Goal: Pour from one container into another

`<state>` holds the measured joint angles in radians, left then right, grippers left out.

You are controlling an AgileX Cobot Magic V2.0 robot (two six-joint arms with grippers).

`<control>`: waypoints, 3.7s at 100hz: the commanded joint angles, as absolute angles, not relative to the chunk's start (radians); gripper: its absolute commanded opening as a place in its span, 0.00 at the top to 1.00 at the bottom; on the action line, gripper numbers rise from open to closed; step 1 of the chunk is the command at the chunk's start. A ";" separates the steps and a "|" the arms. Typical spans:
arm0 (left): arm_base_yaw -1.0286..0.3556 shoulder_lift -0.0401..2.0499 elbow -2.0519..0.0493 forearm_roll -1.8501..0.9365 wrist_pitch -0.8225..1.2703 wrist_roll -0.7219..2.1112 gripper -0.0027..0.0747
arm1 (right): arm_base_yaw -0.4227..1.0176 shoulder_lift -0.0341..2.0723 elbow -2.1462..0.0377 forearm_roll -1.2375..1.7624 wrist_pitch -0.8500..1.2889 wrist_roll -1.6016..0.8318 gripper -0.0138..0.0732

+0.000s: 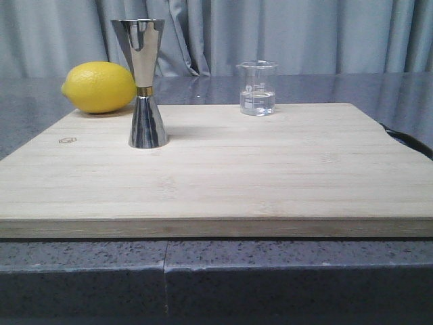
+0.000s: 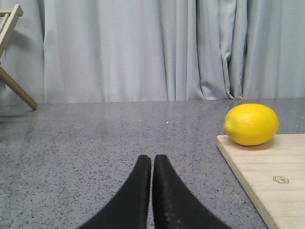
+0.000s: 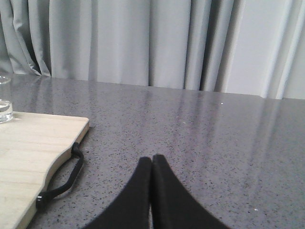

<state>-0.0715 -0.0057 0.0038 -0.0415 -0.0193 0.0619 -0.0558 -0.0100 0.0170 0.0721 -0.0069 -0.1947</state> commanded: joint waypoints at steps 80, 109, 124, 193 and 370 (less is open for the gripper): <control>-0.069 -0.032 0.008 -0.048 -0.100 0.055 0.99 | -0.052 -0.031 0.042 0.072 -0.104 -0.201 0.92; -0.069 -0.032 0.006 -0.058 -0.104 0.055 0.99 | -0.052 -0.031 0.042 0.079 -0.123 -0.182 0.92; -0.069 -0.032 -0.031 -0.127 -0.093 0.055 0.99 | -0.052 -0.031 0.009 0.099 -0.106 -0.168 0.92; -0.069 0.282 -0.504 -0.123 0.239 0.095 0.99 | -0.052 0.295 -0.564 0.138 0.389 -0.186 0.92; -0.067 0.339 -0.534 -0.151 0.186 0.093 0.14 | -0.054 0.356 -0.606 0.138 0.377 -0.181 0.32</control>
<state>-0.0715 0.3183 -0.5058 -0.1203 0.2684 0.0958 -0.0558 0.3404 -0.5769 0.1433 0.4498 -0.1738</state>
